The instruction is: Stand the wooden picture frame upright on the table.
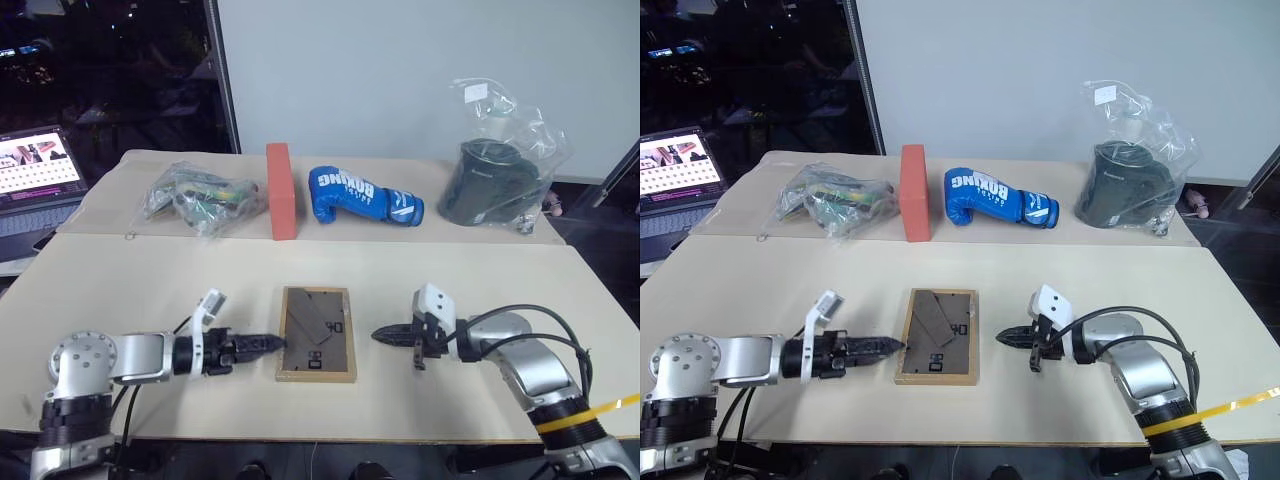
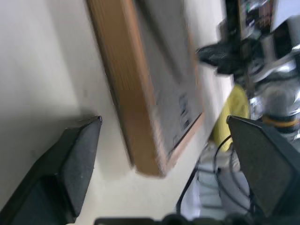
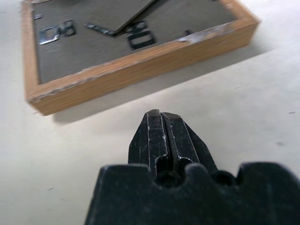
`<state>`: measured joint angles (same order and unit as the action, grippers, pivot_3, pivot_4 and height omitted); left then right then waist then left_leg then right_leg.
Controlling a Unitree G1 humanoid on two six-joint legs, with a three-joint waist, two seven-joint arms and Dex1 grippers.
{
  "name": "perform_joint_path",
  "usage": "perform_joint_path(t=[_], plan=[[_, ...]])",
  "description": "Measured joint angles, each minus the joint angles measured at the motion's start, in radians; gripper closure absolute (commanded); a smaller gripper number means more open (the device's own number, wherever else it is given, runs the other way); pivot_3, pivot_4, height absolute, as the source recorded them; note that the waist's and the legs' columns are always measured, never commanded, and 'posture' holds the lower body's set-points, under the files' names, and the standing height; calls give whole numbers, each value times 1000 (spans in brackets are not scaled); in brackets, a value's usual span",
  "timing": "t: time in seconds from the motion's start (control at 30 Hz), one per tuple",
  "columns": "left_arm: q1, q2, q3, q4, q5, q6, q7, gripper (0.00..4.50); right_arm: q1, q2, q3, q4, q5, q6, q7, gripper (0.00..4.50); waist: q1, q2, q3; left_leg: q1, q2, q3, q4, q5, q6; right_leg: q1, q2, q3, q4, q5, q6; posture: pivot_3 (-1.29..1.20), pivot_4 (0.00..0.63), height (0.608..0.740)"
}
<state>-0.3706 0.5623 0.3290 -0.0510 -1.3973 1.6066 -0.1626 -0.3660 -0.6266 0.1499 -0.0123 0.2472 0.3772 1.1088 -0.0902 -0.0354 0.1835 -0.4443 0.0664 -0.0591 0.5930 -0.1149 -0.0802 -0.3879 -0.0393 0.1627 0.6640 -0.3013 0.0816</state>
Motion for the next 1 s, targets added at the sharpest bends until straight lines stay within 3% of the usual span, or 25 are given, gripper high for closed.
perform_joint_path(t=[0.3, 0.57, 0.67, 0.9, 1.0], plan=[[14, -196, -32, 26, -136, -85, 217, 53, 29, 40, 16, -24, 1, 0, -36, 4500, 35, 0, -4, 1, -2, 0, 1, 0, 0, 2, -2, 0, -1, 0, 0, 0, 150, 738], [58, -183, -116, 48, -347, -216, 365, 53, 50, 47, 16, -61, 3, 17, -64, 4500, 43, 0, -4, 0, -2, 0, 0, 0, 0, 1, -3, 0, -2, 2, -4, 0, 150, 738], [67, -155, -156, 48, -398, -260, 393, 839, 49, 48, 17, -62, 3, 26, -68, 4500, 43, 0, -4, 0, -2, 1, 0, 0, 0, 1, -3, 0, -2, 2, -4, 0, 150, 738], [83, -90, -224, 45, -470, -329, 393, 3320, 40, 48, 19, -68, 13, 54, -68, 4500, 42, 0, -4, 0, -2, 1, 0, 0, 0, 0, -2, 0, -2, 2, -4, 0, 150, 738], [84, -72, -242, 41, -488, -348, 369, 3353, 32, 26, 6, -88, 53, 104, -55, 4500, 45, 0, -4, -1, -2, 1, 0, 0, 0, 0, -2, 0, -2, 2, -4, 0, 150, 738]])
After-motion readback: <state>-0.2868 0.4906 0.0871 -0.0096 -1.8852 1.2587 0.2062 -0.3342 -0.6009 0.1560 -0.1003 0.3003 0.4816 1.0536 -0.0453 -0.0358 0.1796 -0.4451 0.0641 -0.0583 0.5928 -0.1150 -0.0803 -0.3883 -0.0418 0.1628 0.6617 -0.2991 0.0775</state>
